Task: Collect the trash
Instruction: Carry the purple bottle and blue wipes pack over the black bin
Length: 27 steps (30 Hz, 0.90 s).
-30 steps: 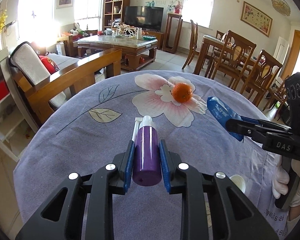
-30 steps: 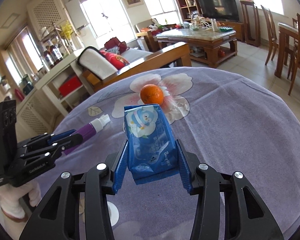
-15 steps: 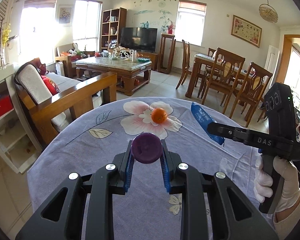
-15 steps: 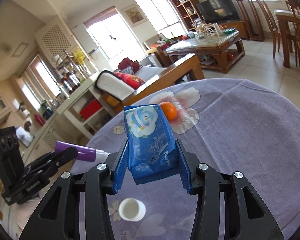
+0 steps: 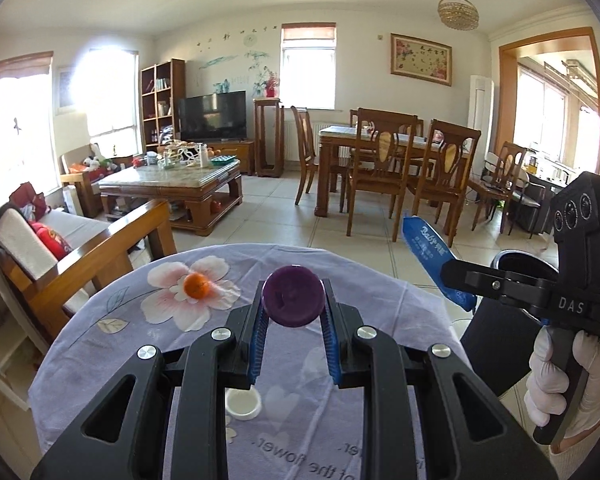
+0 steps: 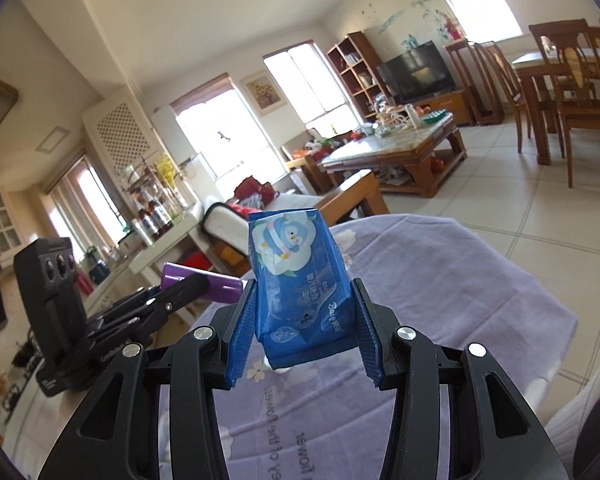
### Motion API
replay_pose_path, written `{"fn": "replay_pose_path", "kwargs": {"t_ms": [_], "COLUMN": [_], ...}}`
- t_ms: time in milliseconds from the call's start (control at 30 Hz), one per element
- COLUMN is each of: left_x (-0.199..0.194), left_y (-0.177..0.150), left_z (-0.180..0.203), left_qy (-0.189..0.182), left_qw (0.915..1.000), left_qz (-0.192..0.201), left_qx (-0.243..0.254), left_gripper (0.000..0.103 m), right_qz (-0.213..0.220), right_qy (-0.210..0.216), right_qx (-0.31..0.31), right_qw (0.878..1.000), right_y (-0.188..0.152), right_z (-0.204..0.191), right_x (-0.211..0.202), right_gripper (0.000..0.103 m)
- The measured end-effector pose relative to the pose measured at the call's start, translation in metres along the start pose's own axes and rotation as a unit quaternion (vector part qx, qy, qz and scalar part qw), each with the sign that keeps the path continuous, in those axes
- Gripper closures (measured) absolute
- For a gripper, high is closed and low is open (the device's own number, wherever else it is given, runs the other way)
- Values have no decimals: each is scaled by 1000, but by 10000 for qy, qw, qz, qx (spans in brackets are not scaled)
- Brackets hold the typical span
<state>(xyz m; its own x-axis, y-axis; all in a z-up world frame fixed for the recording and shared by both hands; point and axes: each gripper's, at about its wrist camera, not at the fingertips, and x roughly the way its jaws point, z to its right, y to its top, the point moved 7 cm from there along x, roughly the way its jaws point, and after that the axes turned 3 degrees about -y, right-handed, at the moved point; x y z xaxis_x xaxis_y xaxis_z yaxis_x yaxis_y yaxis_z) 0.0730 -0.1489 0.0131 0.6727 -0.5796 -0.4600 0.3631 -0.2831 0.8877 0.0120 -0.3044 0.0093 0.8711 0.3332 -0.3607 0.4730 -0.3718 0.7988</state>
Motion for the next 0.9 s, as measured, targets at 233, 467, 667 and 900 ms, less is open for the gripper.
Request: {"fn": "replay_pose_path", "kwargs": {"t_ms": [233,467,667,900], "left_x": [16,48,75,122], "left_y": [9,13,7,-6], "left_z": [78,159,224,287], "left_qy": [-555,-1373,-2162,-2837], "left_qw": [9976,9885,9745,9572], "left_qz": [50,-22,-146,-400], "left_qx": [402,633,591,417], "left_gripper": [78,78,78,78], "right_qz": [740,1393,1689,1688], "right_qy": [-762,-1398,-2103,-2786], "right_qx": [337,1043,1451,1831], "right_qw": [9938,9748,9519,9275], "right_y": [6,0,-16,-45], "right_z": [63,148,217,280], "right_x": [-96,-186,-247,-275], "right_gripper": [57,57,57,57]}}
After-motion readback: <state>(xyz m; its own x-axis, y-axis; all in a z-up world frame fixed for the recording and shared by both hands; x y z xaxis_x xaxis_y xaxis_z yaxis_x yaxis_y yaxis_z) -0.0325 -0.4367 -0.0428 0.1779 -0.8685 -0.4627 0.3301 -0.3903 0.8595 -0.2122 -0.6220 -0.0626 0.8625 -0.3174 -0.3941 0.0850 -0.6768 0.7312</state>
